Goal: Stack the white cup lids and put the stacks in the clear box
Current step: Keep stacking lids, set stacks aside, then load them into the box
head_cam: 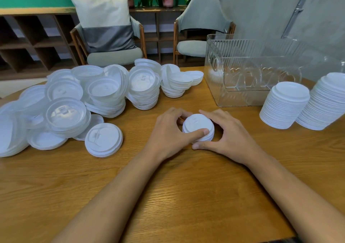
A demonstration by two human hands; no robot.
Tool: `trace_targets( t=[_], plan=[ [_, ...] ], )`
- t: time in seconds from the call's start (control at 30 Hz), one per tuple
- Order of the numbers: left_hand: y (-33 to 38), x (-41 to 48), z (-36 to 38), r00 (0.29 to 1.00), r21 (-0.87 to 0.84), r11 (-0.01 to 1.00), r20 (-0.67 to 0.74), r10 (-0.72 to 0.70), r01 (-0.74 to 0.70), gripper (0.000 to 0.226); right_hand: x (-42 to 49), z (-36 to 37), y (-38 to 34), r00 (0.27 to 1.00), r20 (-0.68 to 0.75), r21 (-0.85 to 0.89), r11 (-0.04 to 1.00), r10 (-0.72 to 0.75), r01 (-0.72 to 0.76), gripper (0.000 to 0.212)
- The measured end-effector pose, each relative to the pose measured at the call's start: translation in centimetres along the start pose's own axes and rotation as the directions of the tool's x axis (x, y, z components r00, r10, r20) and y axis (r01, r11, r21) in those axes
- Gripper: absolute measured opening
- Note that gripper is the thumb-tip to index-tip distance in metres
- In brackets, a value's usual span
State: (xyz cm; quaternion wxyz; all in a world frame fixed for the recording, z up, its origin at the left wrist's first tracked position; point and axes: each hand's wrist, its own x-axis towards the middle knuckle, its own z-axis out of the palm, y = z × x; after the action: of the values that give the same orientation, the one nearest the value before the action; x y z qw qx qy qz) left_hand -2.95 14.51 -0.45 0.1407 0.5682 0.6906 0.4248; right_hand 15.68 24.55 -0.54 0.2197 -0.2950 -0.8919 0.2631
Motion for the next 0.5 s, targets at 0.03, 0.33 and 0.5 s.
trace_targets(
  t=[0.03, 0.33, 0.5],
  plan=[
    [0.01, -0.03, -0.03, 1.000, 0.007, 1.000, 0.002, 0.001, -0.001, 0.056, 0.00, 0.02, 0.02, 1.000, 0.005, -0.007, 1.000, 0.002, -0.002, 0.110],
    [-0.26, -0.05, 0.38, 1.000, 0.029, 1.000, 0.003, 0.007, -0.007, 0.064, -0.01, 0.02, 0.04, 0.999, 0.048, -0.069, 0.997, 0.025, -0.021, 0.116],
    [-0.61, -0.06, 0.21, 0.999, 0.028, 0.999, 0.031, 0.030, -0.031, 0.062, -0.21, 0.13, -0.34, 0.999, 0.022, -0.064, 0.997, 0.033, -0.032, 0.110]
  ],
)
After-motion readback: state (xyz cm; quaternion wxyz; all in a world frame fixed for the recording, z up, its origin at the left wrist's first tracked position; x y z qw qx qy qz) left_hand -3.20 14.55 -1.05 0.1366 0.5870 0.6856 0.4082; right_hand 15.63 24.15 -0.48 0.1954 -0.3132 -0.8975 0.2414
